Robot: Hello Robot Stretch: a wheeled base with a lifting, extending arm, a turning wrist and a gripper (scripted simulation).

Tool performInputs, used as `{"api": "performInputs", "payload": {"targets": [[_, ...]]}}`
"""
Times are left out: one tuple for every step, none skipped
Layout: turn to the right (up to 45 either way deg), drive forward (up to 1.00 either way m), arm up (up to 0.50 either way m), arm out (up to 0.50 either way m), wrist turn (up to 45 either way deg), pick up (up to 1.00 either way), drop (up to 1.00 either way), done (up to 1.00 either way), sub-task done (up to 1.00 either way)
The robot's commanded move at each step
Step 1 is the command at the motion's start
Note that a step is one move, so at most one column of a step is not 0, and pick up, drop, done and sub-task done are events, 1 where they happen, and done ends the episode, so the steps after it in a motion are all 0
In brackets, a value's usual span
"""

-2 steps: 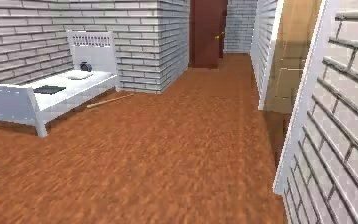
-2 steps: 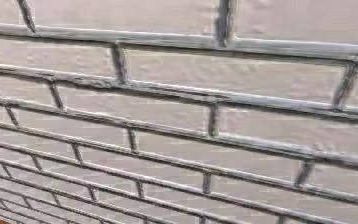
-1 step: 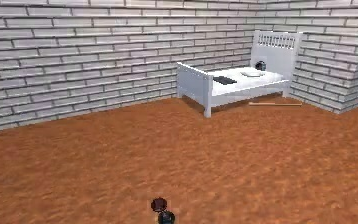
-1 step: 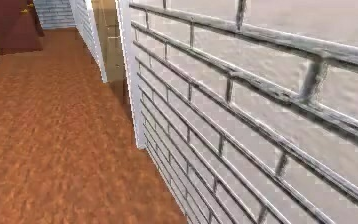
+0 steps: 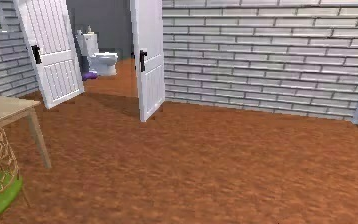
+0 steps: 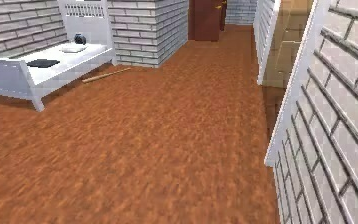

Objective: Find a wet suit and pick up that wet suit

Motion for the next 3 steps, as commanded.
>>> {"api": "performInputs", "payload": {"targets": [[-21.0,0.00,0.00,0.00,0.0,0.00,0.00,0.00,0.00],[0.0,1.00,0.00,0.00,0.0,0.00,0.00,0.00,0.00],[0.0,1.00,0.00,0.00,0.0,0.00,0.00,0.00,0.00]]}}
